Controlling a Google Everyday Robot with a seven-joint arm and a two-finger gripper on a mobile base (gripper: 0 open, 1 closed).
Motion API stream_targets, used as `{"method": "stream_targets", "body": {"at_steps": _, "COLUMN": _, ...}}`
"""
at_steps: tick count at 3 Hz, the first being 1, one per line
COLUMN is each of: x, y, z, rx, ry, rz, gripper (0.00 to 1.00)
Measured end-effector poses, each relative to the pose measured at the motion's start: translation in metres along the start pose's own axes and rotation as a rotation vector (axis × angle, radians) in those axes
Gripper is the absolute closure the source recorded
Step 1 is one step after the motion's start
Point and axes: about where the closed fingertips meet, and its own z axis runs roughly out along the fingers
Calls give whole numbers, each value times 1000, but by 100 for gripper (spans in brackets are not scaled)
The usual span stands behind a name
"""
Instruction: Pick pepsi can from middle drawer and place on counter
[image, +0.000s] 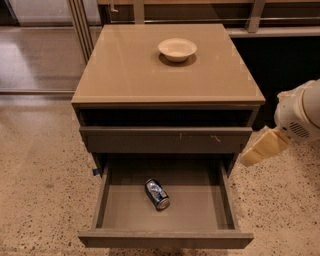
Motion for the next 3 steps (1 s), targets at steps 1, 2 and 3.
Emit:
{"method": "stream_targets", "body": {"at_steps": 1, "x": 27, "y": 42, "z": 63, "rx": -74, "ry": -55, "rz": 166, "gripper": 0}}
{"method": "stream_targets", "body": {"at_steps": 2, "x": 33, "y": 70, "z": 131, "rx": -137, "ry": -119, "rz": 272, "gripper": 0}}
{"method": "stream_targets", "body": {"at_steps": 3, "x": 28, "y": 85, "z": 186, "rx": -175, "ry": -173, "rz": 319, "gripper": 0}}
